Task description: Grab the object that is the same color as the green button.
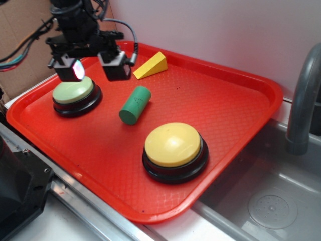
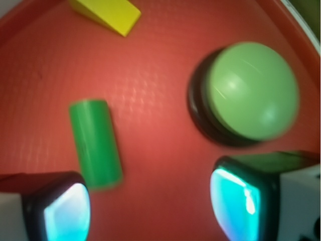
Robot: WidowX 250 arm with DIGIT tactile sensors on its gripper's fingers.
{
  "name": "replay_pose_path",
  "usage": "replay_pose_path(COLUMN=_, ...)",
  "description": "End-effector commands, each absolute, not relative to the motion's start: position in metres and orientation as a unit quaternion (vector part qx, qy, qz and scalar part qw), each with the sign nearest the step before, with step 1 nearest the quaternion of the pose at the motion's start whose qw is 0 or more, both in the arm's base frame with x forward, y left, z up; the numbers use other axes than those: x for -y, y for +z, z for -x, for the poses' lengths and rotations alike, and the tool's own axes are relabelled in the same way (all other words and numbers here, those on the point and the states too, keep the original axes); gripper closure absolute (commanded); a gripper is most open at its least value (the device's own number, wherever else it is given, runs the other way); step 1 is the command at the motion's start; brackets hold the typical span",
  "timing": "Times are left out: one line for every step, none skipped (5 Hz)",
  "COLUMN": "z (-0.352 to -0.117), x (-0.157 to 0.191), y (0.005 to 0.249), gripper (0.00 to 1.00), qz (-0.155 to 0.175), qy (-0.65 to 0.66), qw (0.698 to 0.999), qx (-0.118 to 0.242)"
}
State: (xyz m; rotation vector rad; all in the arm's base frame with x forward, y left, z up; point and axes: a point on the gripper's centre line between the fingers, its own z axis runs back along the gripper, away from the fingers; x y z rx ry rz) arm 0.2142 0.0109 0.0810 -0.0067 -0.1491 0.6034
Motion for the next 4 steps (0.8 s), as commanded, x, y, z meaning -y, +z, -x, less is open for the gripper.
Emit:
replay_pose_path(z=-0.239, x=0.021, y=0.054, gripper=0.0, qz=0.019, qy=0.243, qw=0.966, qx=0.091)
replay_pose_path(z=-0.246, x=0.028, y=0.036, gripper=0.0, qz=0.008, qy=0.238, qw=0.967, qx=0.086)
replay_pose_path(z=-0.251, x=0.024, y=0.025, gripper=0.0, qz=-0.006, qy=0.253, qw=0.964, qx=0.082)
replay_pose_path(z=-0.253, x=0.019, y=0.022, gripper=0.49, qz=0.01, qy=0.264, qw=0.962, qx=0.075)
